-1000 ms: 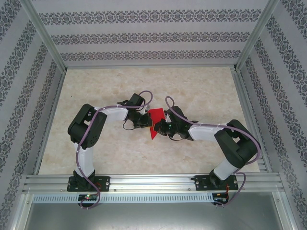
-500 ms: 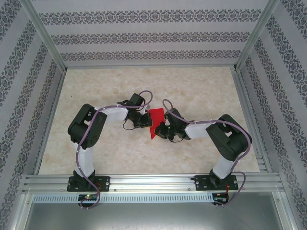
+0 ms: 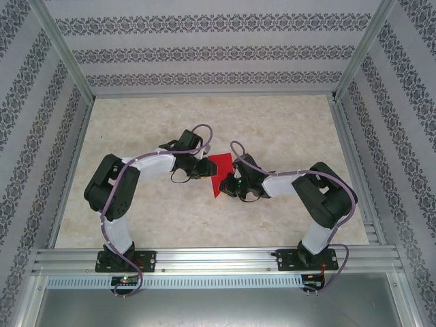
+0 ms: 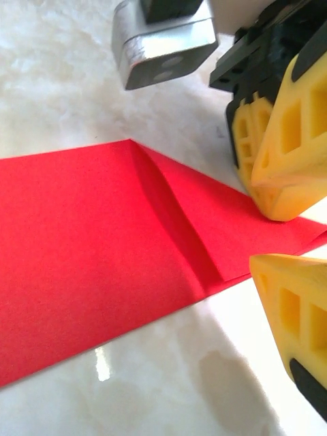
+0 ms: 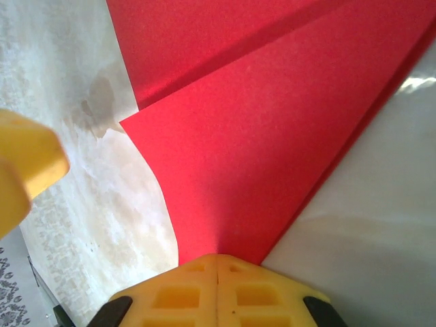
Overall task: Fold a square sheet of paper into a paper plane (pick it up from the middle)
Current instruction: Third fold the triangle at the center of the table.
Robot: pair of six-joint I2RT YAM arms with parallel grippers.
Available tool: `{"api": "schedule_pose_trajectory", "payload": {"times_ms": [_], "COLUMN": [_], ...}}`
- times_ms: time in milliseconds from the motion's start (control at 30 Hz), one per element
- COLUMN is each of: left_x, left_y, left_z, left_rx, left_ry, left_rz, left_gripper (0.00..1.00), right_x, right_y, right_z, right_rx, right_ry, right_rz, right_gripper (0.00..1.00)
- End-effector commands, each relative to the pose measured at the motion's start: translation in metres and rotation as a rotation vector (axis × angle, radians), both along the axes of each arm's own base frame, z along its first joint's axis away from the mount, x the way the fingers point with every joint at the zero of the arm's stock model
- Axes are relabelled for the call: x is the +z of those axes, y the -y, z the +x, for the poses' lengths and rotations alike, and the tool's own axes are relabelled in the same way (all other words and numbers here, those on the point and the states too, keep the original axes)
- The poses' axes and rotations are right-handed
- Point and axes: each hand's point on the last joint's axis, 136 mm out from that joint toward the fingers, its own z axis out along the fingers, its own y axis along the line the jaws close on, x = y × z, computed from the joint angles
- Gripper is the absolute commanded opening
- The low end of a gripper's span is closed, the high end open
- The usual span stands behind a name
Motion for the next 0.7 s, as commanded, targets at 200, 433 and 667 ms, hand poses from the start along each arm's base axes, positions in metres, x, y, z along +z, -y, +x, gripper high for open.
{"api": "schedule_pose_trajectory", "payload": {"times_ms": [200, 433, 667], "left_x": [-0.014, -0.032, -0.049], "left_y": [0.018, 0.017, 0.005], "left_z": [-0.01, -0.01, -0.01], "left_rx": [-0.038, -0.032, -0.002], "left_ry": [-0.056, -0.086, -0.107], "left_rz": [-0.084, -0.046, 0.044], "left_gripper": [0.21, 0.12, 0.08], "right_x": [-0.006, -0.002, 0.02], "right_y": [0.002, -0.001, -0.012], "right_z": [0.001, 0.002, 0.003], "right_rx": [-0.009, 0.002, 0.049], "right_ry": [0.003, 0.017, 0.085], "right_rz": [-0.021, -0.004, 0.06], "right_gripper": [0.14, 0.09, 0.08]}}
